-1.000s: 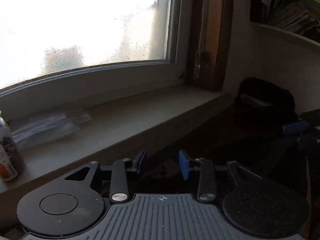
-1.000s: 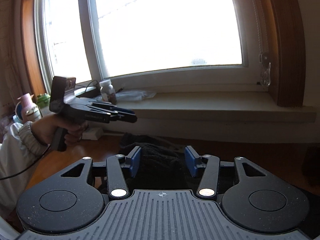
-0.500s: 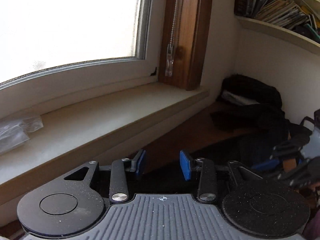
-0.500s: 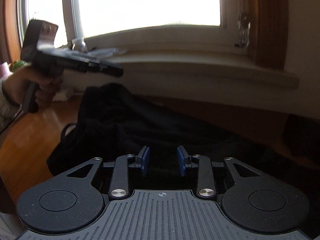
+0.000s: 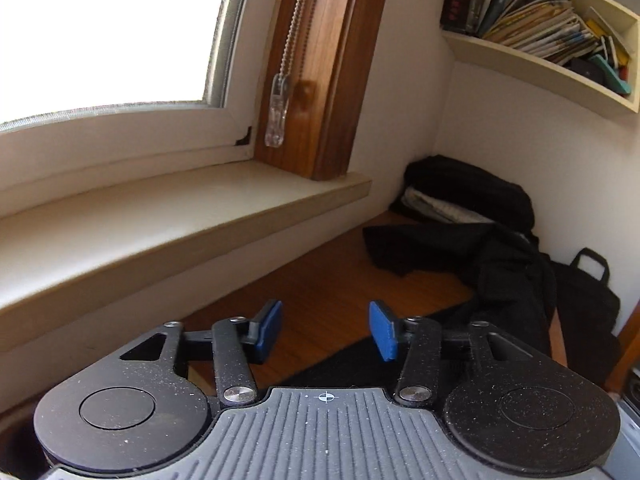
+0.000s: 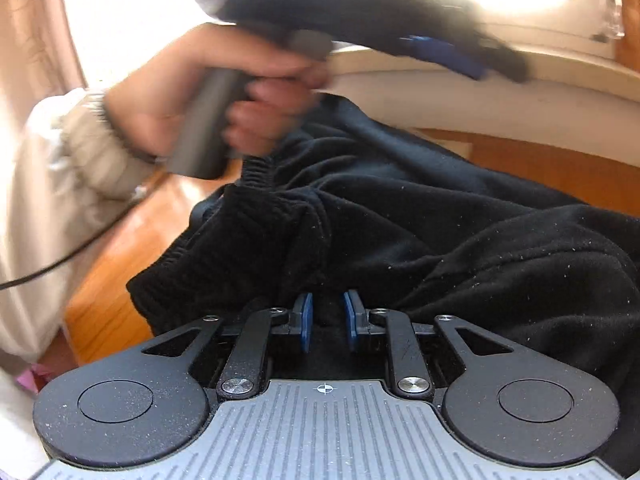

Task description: Fold clothes

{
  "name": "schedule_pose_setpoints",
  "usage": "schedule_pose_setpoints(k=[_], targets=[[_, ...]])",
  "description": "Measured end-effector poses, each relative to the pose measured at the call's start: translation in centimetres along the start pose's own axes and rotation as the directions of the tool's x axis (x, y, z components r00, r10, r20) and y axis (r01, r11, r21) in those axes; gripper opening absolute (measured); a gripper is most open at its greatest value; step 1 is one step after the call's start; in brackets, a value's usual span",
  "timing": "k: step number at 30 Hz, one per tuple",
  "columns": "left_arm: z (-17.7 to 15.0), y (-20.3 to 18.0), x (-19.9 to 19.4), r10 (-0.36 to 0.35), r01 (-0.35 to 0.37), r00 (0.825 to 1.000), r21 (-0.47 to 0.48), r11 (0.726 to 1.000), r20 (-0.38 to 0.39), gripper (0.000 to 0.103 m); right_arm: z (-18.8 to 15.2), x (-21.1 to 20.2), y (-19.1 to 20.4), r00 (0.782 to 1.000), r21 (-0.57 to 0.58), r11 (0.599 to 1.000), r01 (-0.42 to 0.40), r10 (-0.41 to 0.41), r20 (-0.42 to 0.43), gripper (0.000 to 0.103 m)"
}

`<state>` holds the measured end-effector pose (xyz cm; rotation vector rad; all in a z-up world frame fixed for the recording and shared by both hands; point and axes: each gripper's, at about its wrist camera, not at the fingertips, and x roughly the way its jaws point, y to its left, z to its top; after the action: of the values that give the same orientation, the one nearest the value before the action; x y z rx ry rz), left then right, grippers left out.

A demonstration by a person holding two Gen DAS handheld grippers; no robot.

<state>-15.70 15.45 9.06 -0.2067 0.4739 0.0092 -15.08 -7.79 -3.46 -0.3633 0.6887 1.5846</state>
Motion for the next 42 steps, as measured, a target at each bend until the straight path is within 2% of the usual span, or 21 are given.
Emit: schedule_pose_setpoints(k=[5, 7, 9, 11, 12, 14, 16, 17, 19, 22, 23, 24, 26, 27, 28, 29, 30, 32, 36, 39, 42], targets=[[-2.3, 1.4, 1.1, -0.034, 0.035, 0.999, -0.073, 0.997, 0.017, 0.053, 0.0, -4.3, -2.2, 0.996, 0.026, 0.998, 0.056, -0.058, 0.062, 0.030], [-3.4, 2.2, 1.4, -0.044, 0.047, 0.999, -0.121, 0.992, 0.023, 0.053, 0.3, -7.3, -4.4, 0.985, 0.042, 0.989, 0.142, -0.146, 0.096, 0.033], [-4.4, 2.7, 1.5, -0.043, 0.046, 0.999, -0.148, 0.988, 0.020, 0.053, 0.8, -10.2, -6.8, 0.954, 0.046, 0.963, 0.267, -0.270, 0.128, 0.044], [-5.0, 2.8, 1.7, -0.028, 0.029, 1.000, -0.144, 0.989, 0.007, 0.053, 1.4, -12.8, -9.9, 0.897, 0.057, 0.909, 0.413, -0.416, 0.147, 0.045], [-5.1, 2.8, 1.8, -0.024, 0.025, 1.000, -0.136, 0.990, 0.006, 0.053, 1.7, -13.8, -11.8, 0.852, 0.065, 0.865, 0.498, -0.502, 0.148, 0.046], [-5.1, 2.7, 1.9, -0.016, 0.016, 1.000, -0.123, 0.992, 0.003, 0.053, 2.1, -15.3, -15.8, 0.743, 0.087, 0.754, 0.651, -0.657, 0.128, 0.046], [-5.2, 2.6, 2.1, -0.001, 0.001, 1.000, -0.122, 0.992, 0.003, 0.055, 2.2, -16.0, -19.7, 0.667, 0.124, 0.672, 0.731, -0.741, 0.082, 0.046], [-5.3, 2.7, 2.2, 0.004, -0.005, 1.000, -0.124, 0.992, -0.006, 0.055, 2.3, -15.9, -21.4, 0.655, 0.139, 0.656, 0.742, -0.753, 0.059, 0.046], [-5.4, 2.9, 2.5, 0.012, -0.015, 1.000, -0.134, 0.991, -0.018, 0.055, 2.3, -15.2, -24.1, 0.675, 0.156, 0.669, 0.726, -0.737, 0.020, 0.048], [-5.5, 3.1, 2.4, 0.018, -0.020, 1.000, -0.149, 0.989, -0.017, 0.055, 2.2, -12.7, -25.9, 0.663, 0.090, 0.658, 0.748, -0.748, -0.038, 0.059], [-5.6, 3.1, 2.4, 0.020, -0.022, 1.000, -0.150, 0.988, -0.017, 0.055, 2.0, -11.9, -26.2, 0.645, 0.050, 0.643, 0.765, -0.762, -0.061, 0.062], [-5.6, 3.1, 2.3, 0.021, -0.024, 1.000, -0.149, 0.988, -0.018, 0.055, 1.9, -11.0, -26.6, 0.611, 0.004, 0.613, 0.790, -0.787, -0.085, 0.063], [-5.7, 3.0, 2.3, 0.023, -0.026, 1.000, -0.147, 0.989, -0.021, 0.055, 1.6, -9.7, -27.0, 0.525, -0.089, 0.536, 0.839, -0.842, -0.119, 0.062], [-5.7, 3.0, 2.3, 0.025, -0.028, 0.999, -0.146, 0.989, -0.022, 0.056, 1.7, -9.4, -27.3, 0.502, -0.108, 0.515, 0.850, -0.855, -0.129, 0.061], [-5.7, 2.9, 2.3, 0.025, -0.029, 0.999, -0.145, 0.989, -0.024, 0.056, 1.8, -9.3, -27.6, 0.492, -0.108, 0.506, 0.855, -0.860, -0.137, 0.060], [-5.7, 2.9, 2.3, 0.026, -0.029, 0.999, -0.143, 0.989, -0.025, 0.056, 1.9, -9.2, -27.9, 0.481, -0.106, 0.496, 0.862, -0.865, -0.144, 0.049], [-5.8, 2.8, 2.3, 0.028, -0.031, 0.999, -0.142, 0.989, -0.026, 0.056, 2.0, -9.2, -28.2, 0.469, -0.109, 0.486, 0.867, -0.870, -0.150, 0.031], [-5.8, 2.8, 2.2, 0.029, -0.032, 0.999, -0.143, 0.989, -0.025, 0.056, 2.5, -9.4, -28.5, 0.463, -0.097, 0.476, 0.874, -0.877, -0.128, 0.013], [-5.8, 2.9, 2.1, 0.037, -0.039, 0.999, -0.153, 0.987, -0.018, 0.056, 4.1, -10.3, -28.3, 0.452, -0.079, 0.453, 0.888, -0.892, -0.024, 0.009], [-5.8, 3.0, 2.0, 0.046, -0.048, 0.999, -0.163, 0.985, -0.017, 0.056, 6.6, -10.9, -26.6, 0.431, -0.168, 0.416, 0.894, -0.900, 0.061, 0.007], [-5.8, 3.1, 2.0, 0.055, -0.058, 0.998, -0.166, 0.984, -0.018, 0.056, 9.8, -14.0, -24.7, 0.401, -0.161, 0.377, 0.912, -0.901, 0.164, 0.006]])
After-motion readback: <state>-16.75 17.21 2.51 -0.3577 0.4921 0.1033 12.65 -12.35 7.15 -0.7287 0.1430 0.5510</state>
